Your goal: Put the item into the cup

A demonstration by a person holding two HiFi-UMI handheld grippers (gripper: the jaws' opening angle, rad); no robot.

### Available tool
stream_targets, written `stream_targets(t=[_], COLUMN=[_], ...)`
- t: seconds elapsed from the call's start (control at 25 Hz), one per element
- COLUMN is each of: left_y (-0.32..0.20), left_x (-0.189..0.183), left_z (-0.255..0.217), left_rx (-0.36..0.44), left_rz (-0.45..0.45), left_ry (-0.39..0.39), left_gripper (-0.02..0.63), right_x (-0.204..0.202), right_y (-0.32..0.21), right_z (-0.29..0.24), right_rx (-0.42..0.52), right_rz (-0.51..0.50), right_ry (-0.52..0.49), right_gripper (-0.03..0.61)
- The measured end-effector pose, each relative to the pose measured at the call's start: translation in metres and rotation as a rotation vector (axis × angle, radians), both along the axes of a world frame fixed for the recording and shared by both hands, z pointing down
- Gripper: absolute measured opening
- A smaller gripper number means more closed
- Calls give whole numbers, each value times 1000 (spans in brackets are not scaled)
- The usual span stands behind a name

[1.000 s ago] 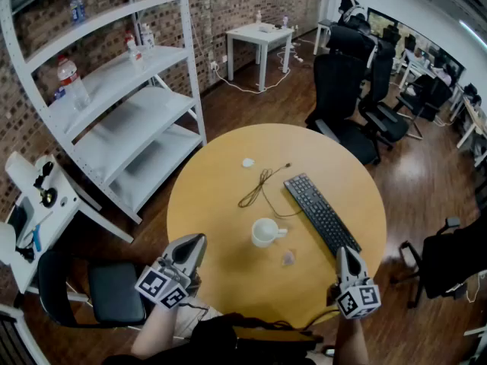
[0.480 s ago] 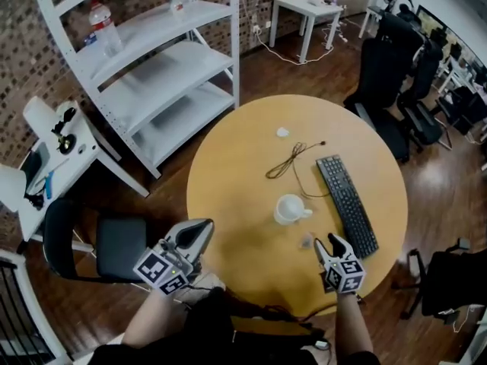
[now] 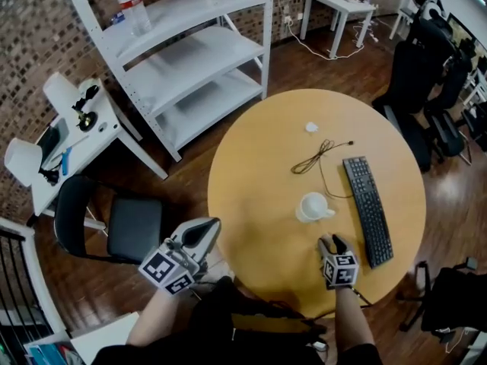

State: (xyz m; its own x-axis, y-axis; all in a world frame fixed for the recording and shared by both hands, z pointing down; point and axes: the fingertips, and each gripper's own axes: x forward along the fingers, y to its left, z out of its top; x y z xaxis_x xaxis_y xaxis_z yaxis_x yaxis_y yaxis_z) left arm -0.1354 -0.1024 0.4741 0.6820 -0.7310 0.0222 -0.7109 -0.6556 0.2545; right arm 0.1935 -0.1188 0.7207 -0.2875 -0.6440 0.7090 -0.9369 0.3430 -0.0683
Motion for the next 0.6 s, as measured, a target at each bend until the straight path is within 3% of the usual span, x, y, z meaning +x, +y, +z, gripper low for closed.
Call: stream_targets(t=[0.36, 0.44, 0.6], left_y=[3, 1, -5], left_x=[-16, -17, -13], left_z=[3, 3, 2], left_rx=[-25, -23, -14], left_rz=[-19, -13, 6], left_ry=[-9, -6, 11], left_gripper=[-6, -6, -6], right_x=[0, 3, 11], right_y=[8, 7, -5], right_z=[18, 17, -18], right_rx=[-35, -37, 61], right_rz=[64, 89, 145], right_ry=[79, 95, 83], right_gripper=[216, 155, 141])
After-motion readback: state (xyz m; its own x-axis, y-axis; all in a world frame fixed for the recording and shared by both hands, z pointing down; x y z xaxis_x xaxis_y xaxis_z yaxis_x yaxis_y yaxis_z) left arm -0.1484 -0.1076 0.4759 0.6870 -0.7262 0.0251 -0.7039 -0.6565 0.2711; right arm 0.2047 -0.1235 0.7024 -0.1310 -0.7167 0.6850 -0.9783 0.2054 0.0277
